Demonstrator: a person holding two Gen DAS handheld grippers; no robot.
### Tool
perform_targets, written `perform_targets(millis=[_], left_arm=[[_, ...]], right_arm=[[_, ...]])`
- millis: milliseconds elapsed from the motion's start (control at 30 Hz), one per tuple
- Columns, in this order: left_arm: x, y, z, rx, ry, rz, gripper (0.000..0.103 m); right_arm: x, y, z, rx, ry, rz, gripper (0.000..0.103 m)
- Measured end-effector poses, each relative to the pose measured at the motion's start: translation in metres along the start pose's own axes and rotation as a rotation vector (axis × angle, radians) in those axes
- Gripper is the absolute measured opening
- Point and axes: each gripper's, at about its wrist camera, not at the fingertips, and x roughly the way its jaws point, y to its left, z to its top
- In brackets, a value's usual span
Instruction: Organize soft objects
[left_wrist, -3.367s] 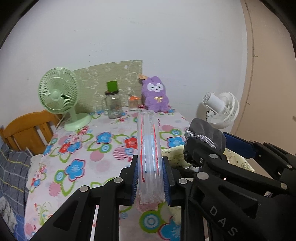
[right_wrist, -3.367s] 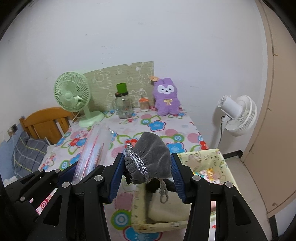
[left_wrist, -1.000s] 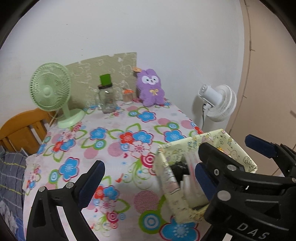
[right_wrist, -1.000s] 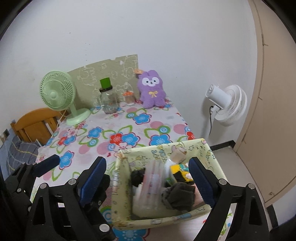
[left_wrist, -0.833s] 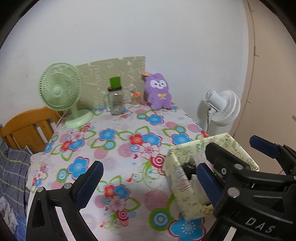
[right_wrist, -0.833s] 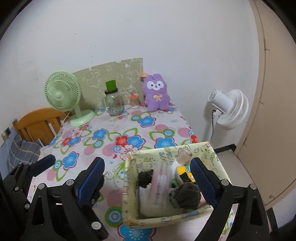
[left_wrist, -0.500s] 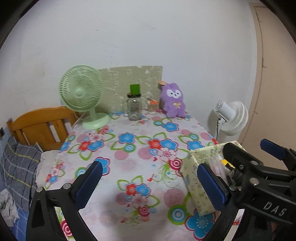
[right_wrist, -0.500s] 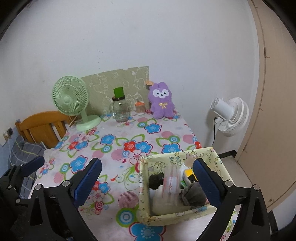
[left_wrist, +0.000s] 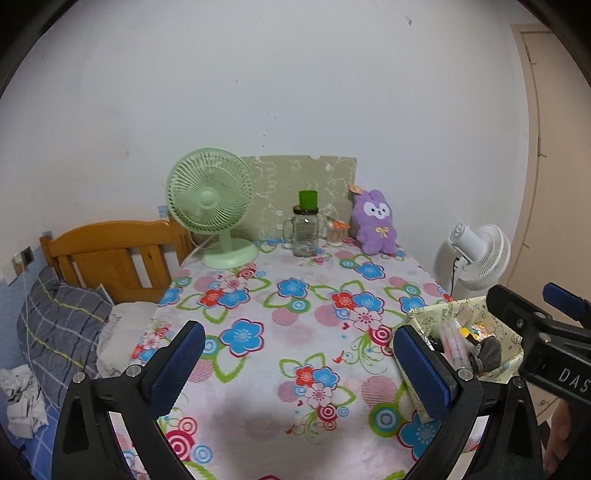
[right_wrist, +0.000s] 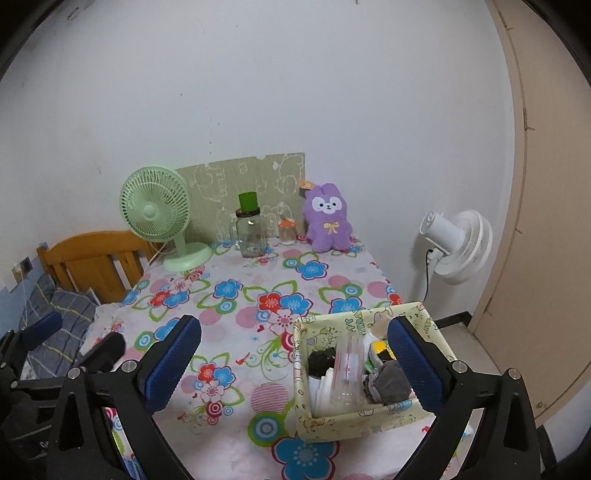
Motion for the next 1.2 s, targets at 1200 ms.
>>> perform_targets(millis=[1200], left_arm=[[-0.027, 0.002, 0.000, -0.026, -0.038, 0.013, 0.103]], right_arm=[[-0.028, -0.001, -0.007, -0.029, -0.038, -0.002, 0.103]])
